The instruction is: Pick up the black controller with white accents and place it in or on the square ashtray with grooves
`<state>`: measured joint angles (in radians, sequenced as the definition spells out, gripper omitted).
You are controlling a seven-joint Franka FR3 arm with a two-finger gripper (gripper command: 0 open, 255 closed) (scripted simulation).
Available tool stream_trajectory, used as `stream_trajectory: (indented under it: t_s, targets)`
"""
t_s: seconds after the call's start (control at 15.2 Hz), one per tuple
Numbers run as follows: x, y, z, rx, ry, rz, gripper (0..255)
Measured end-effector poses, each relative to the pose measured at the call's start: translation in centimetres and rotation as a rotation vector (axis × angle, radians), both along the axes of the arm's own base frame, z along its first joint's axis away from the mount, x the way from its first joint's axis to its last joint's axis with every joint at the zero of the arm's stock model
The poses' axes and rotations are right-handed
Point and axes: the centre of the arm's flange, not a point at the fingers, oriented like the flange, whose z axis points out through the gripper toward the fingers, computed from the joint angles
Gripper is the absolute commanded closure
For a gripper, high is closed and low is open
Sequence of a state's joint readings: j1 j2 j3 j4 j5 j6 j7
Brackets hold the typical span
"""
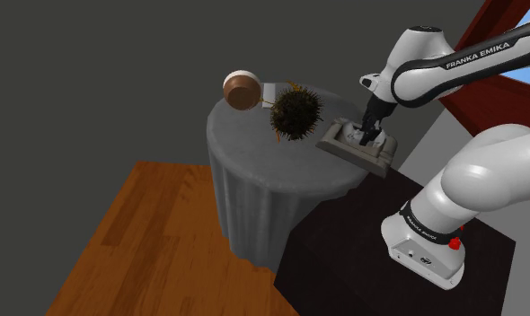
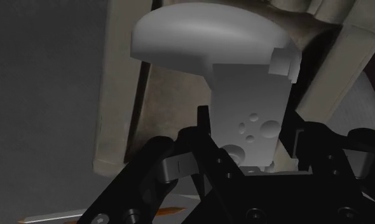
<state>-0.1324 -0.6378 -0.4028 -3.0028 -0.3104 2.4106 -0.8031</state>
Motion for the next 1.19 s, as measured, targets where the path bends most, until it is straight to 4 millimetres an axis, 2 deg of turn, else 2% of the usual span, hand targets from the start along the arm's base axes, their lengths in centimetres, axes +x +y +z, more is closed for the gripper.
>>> stream_trajectory:
  t_s: [0.13, 0.2, 0.59, 0.86, 0.99, 1.19]
  targets:
    - [0.0, 0.0, 0.0, 0.0, 0.0, 0.0, 255]
    - [0.0, 0.0, 0.0, 0.0, 0.0, 0.0, 0]
    - [0.0, 0.0, 0.0, 0.0, 0.0, 0.0, 0]
    - [0.0, 0.0, 3.8, -0.001, -0.003, 0.0, 0]
    - [-0.1, -0.1, 4.7, 0.0, -0.001, 0.0, 0]
    - [-0.2, -0.1, 5.0, 0.0, -0.001, 0.0, 0]
